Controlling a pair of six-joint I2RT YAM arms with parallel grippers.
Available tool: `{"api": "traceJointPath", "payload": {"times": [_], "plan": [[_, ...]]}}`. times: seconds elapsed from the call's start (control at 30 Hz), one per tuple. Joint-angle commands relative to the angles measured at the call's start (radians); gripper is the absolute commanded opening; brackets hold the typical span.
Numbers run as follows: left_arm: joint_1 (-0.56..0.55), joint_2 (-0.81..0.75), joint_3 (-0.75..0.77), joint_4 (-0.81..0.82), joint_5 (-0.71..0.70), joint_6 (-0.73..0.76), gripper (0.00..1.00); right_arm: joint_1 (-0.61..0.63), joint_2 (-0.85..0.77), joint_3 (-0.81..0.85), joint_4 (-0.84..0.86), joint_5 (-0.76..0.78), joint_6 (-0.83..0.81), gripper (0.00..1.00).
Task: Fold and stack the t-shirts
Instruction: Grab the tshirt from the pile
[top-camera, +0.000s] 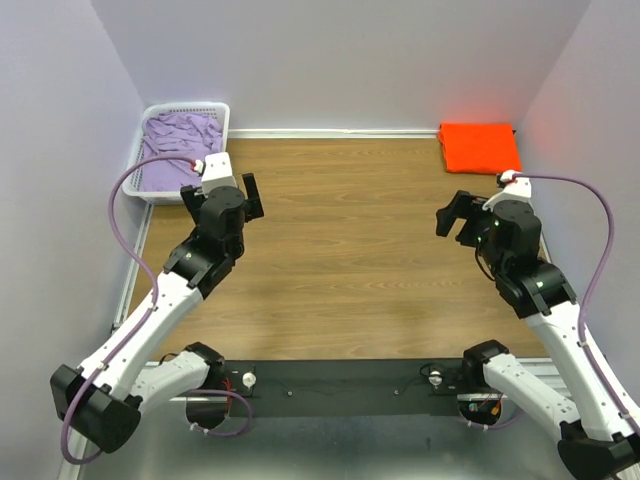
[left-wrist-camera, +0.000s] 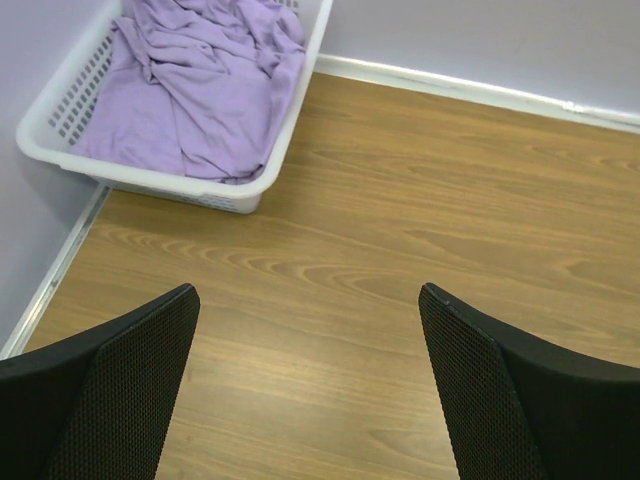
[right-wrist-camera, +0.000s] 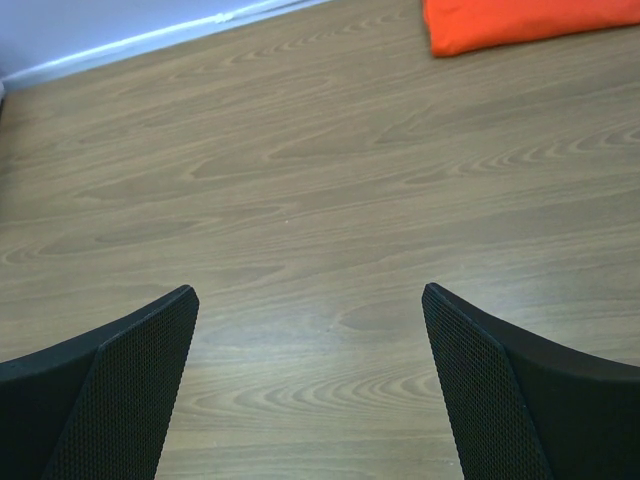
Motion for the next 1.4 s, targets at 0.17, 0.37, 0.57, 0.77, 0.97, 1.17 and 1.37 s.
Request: {"api": "traceJointPath", "payload": {"times": [0.17,0.37,0.57,0.77,0.97,1.17,1.37], "plan": [[0.070,0.199,0.144,0.106,0.009,0.010,0.99,0.005,0.070,0.035,0.035,-0.113,-0.037,1.00],[0.231,0.390,0.281,0.166,0.136,0.002,0.99,0.005,0.092,0.022,0.060,-0.190,-0.021,1.00],[0.378,0.579,0.437,0.186,0.173,0.002,0.93,0.005,0.112,-0.001,0.075,-0.225,-0.019,1.00],[0.460,0.766,0.584,0.161,0.187,0.016,0.89,0.005,0.125,-0.004,0.077,-0.208,-0.033,1.00],[0.509,0.934,0.715,0.126,0.235,0.007,0.89,0.005,0.150,0.000,0.077,-0.173,-0.053,1.00],[0.566,1.074,0.807,0.131,0.317,-0.018,0.89,0.005,0.179,0.019,0.081,-0.190,-0.068,1.00],[0.587,1.239,0.946,0.100,0.360,-0.032,0.86,0.005,0.199,0.029,0.080,-0.199,-0.083,1.00]]}}
